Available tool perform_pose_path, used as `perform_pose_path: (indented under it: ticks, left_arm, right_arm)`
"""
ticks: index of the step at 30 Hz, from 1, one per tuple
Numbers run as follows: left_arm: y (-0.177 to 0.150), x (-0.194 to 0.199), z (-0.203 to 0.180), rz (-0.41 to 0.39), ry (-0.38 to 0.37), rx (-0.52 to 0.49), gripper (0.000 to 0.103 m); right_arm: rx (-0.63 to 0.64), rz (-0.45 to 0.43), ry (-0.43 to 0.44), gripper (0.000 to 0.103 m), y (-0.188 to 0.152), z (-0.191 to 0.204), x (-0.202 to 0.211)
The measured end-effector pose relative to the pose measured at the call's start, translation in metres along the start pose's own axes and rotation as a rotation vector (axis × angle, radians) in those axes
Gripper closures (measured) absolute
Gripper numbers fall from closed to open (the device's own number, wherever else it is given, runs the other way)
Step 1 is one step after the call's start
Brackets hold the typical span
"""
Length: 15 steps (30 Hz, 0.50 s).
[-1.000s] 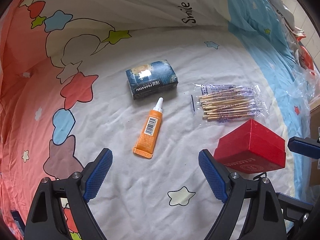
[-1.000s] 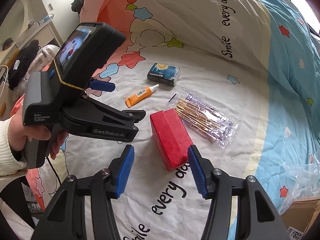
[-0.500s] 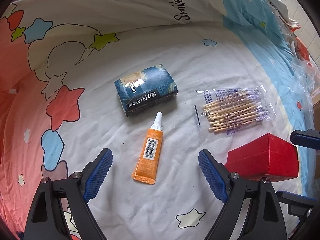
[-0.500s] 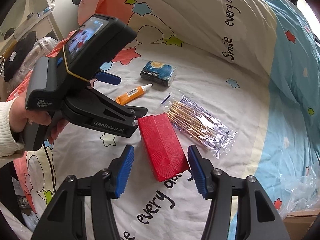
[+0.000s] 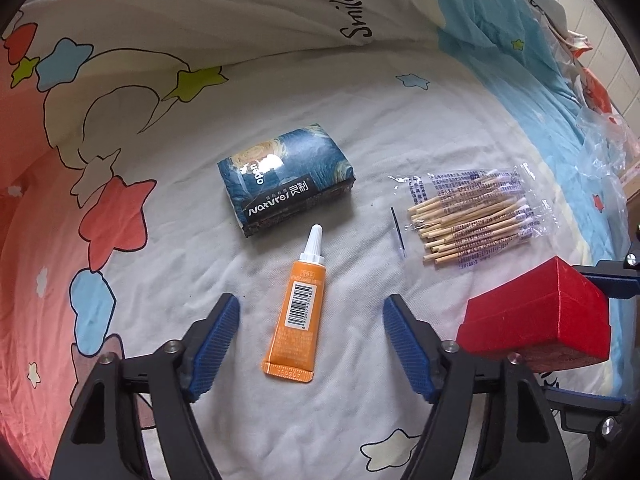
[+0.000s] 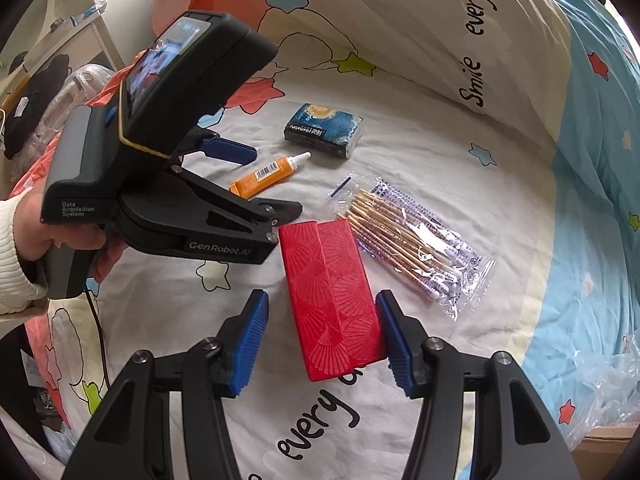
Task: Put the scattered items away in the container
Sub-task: 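Close the left gripper on the orange tube while the right gripper grasps the red box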
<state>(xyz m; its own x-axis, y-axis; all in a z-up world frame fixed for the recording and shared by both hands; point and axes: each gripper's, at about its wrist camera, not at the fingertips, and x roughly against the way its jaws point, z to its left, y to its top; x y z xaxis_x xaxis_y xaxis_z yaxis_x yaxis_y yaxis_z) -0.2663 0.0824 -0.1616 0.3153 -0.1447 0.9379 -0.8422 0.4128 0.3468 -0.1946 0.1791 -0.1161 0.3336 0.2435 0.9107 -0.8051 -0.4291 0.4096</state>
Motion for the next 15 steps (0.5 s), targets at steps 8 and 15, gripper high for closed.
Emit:
perform_pose_path:
  ticks: [8, 15]
  left_arm:
    - [-0.006, 0.008, 0.026, 0.019, -0.006, 0.039, 0.085]
    - [-0.006, 0.02, 0.035, 0.023, 0.01, 0.047, 0.085]
  right_arm:
    - [-0.004, 0.018, -0.016, 0.07, -0.002, 0.005, 0.002]
    - [-0.011, 0.004, -0.029, 0.07, -0.005, 0.007, 0.013]
